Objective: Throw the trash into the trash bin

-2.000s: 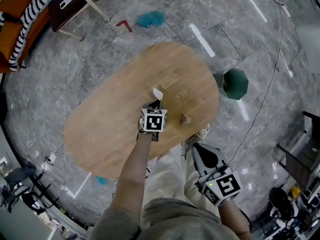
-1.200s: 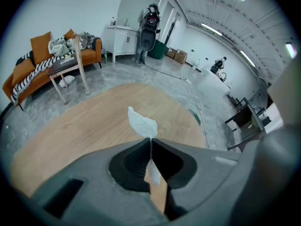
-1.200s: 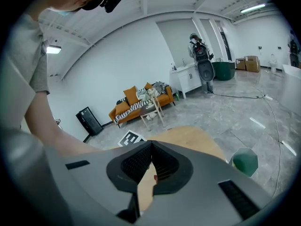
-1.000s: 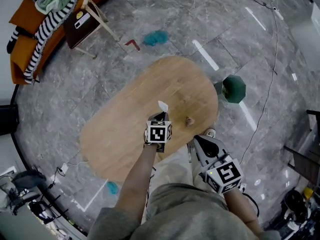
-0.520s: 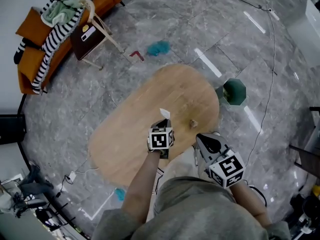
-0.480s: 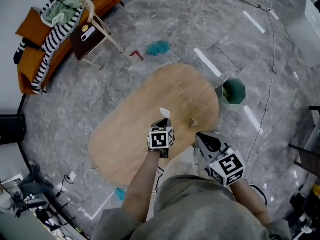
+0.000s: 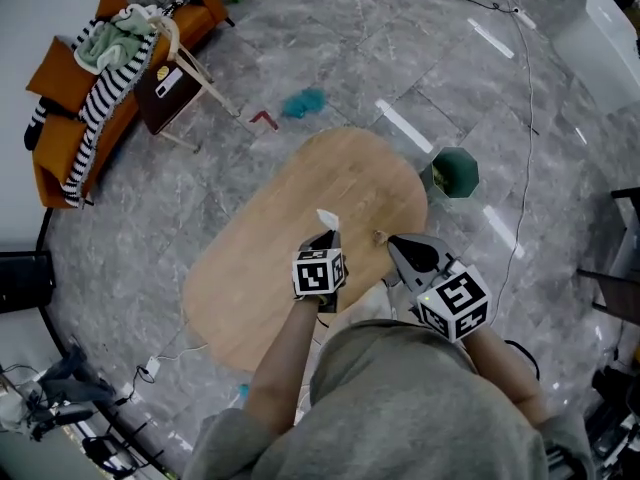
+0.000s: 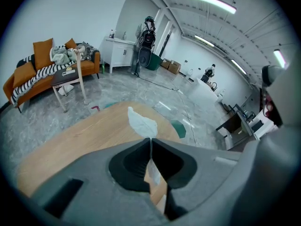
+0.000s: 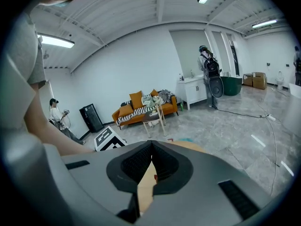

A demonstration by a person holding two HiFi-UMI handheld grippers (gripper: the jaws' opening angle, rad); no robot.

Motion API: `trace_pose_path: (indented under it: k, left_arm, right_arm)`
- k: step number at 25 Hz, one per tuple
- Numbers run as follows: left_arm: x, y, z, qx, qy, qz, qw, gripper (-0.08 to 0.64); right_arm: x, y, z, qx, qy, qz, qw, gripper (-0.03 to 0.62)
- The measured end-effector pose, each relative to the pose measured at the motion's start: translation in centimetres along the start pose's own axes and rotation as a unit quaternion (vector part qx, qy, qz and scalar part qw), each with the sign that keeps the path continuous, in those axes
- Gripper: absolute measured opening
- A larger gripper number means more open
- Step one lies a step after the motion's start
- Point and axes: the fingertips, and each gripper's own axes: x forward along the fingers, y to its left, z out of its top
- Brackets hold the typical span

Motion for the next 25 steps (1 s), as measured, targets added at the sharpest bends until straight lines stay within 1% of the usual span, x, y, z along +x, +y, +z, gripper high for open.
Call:
trace_pose_path:
  k: [3, 9, 16, 20, 25]
  left_arm:
    - [-0.7, -0.4, 0.7, 0.004, -0.008, -0.004, 0.9999, 0.023]
    - [-1.8, -0.9, 1.4, 0.009, -0.019, -0.013, 0.9997, 0.023]
    - [-2.4, -1.8, 2.2, 0.024, -0.023, -0.011, 0.9994, 0.023]
    - [-2.2, -2.7, 2.6, 0.033, -0.024, -0.009, 0.9991, 0.023]
    - [-1.8, -4.3, 3.7, 0.03, -0.037, -0.004, 0.9989, 0.023]
  right_arm:
    - [-0.6, -0.1, 0.7, -0.004, -0.009, -0.008, 1.0, 0.008]
    - [-1.5, -0.8, 0.9, 0.026, -0.028, -0.031, 0.999, 0.009]
    - [-2.5, -1.9, 1.4, 0.033, -0.042, -0.037, 0.998, 0.009]
    - [-3.4, -2.9, 1.6, 0.035, -0.057, -0.042, 0.997, 0.008]
    - [-5.1, -5.2, 2.0, 0.032, -0.073, -0.05, 0.996, 0.009]
